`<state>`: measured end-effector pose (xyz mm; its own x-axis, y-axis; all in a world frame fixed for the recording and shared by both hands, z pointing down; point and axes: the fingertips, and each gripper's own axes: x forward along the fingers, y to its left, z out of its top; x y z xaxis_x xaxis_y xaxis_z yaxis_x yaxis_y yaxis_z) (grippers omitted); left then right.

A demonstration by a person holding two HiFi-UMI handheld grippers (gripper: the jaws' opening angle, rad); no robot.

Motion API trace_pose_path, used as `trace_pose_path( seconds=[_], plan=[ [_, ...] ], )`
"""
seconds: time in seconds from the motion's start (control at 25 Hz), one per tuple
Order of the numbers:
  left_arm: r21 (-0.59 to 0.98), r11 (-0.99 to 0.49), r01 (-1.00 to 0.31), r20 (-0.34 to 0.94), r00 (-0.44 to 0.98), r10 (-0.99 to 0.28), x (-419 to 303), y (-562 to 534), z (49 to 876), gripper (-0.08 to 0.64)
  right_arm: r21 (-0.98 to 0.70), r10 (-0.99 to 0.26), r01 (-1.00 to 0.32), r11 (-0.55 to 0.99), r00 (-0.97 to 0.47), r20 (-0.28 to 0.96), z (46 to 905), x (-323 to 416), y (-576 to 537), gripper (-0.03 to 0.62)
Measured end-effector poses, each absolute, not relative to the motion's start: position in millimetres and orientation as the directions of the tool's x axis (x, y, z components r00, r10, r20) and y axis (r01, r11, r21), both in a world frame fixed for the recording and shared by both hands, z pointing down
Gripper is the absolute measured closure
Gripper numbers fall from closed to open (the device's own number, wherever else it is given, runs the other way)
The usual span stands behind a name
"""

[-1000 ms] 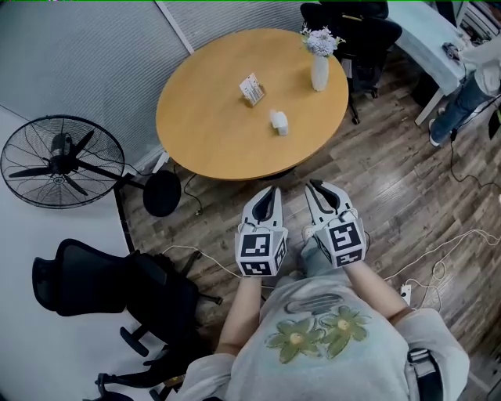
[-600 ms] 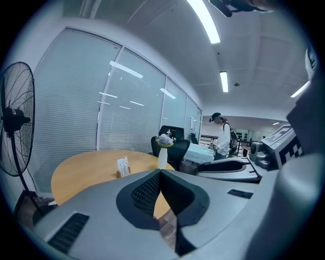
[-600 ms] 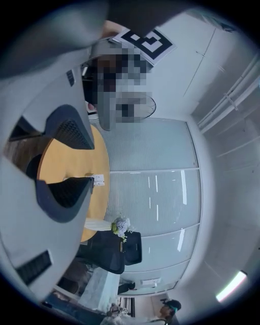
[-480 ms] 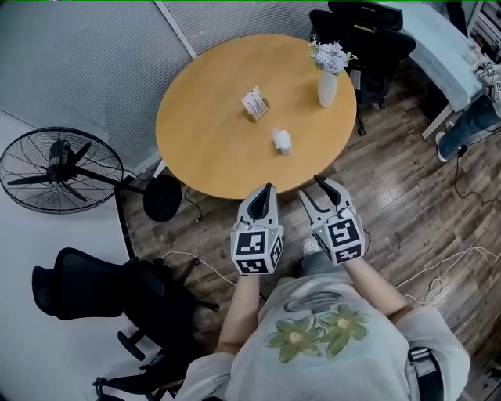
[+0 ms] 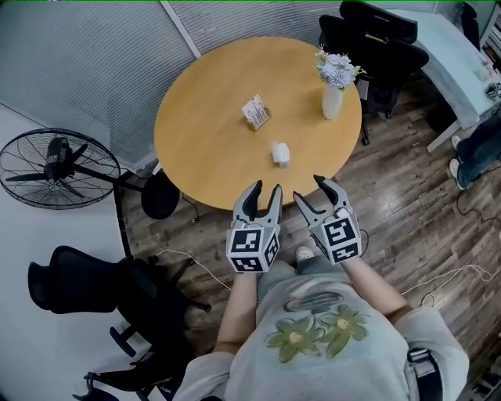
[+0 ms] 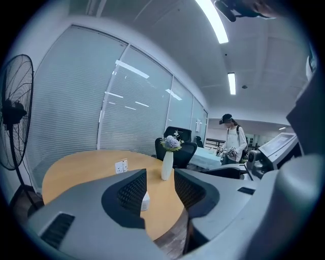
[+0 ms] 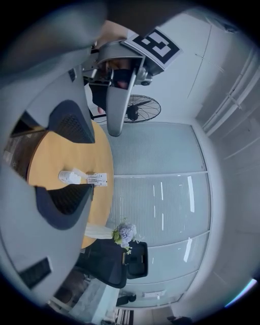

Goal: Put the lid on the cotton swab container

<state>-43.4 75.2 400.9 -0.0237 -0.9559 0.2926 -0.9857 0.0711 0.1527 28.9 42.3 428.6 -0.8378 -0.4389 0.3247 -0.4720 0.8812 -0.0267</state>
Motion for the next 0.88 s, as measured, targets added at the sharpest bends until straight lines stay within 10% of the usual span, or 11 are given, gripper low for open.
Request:
trace_pose_path(
  seconds=[0.88],
  plan=[
    [0.323, 0.101, -0.941, 0.486, 0.073, -0.871, -87, 13, 471, 0.390, -0.035, -0.405, -0.475, 0.879, -0.785, 0.468, 502, -6, -5, 0.261]
  ],
)
